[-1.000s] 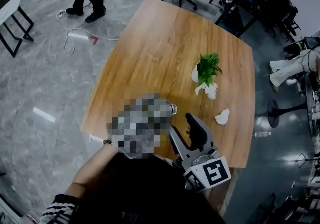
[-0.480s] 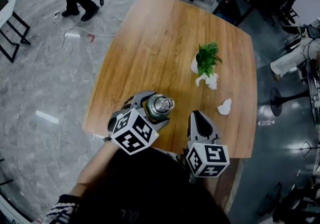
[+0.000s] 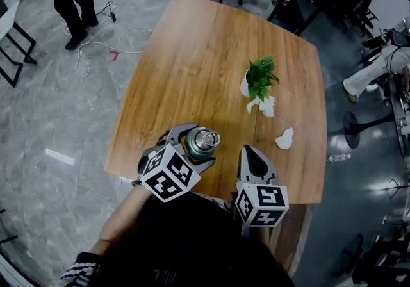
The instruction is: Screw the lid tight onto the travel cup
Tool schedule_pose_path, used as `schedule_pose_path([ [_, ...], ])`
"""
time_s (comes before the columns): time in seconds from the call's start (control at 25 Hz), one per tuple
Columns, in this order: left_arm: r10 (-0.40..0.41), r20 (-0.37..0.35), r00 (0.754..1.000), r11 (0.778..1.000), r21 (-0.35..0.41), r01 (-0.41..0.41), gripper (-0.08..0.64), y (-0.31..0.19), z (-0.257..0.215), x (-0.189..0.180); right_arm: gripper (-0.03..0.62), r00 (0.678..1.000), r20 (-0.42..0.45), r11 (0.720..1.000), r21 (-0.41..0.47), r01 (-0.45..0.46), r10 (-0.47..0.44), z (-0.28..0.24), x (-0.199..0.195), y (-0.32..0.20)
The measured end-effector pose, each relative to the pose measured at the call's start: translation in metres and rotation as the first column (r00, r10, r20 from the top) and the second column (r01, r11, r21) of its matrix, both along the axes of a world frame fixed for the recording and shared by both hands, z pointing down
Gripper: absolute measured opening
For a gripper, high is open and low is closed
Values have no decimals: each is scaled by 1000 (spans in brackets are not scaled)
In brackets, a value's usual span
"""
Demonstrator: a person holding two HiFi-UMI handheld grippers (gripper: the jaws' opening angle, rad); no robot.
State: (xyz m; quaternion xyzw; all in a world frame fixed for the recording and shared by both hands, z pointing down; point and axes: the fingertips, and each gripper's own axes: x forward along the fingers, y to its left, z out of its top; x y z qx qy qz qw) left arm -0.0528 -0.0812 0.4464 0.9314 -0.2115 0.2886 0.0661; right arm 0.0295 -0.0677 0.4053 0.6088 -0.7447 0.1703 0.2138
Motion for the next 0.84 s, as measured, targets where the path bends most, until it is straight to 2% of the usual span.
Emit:
schedule_pose_path([
  [0.44,-1,-1,1000,1000,-18,1,383,3,7,2,21,998,-59,999,-34,11,-13,6,1,1],
  [0.64,7,3,1000,1000,-29,-7,383,6,9,1,20,990,-142,998,-69,10,-20,13,3,4],
  [0.84,13,10,1000,999,-35,-13,383,7,11,1,20,991,-132,997,-82,8,-19,14,2,4],
])
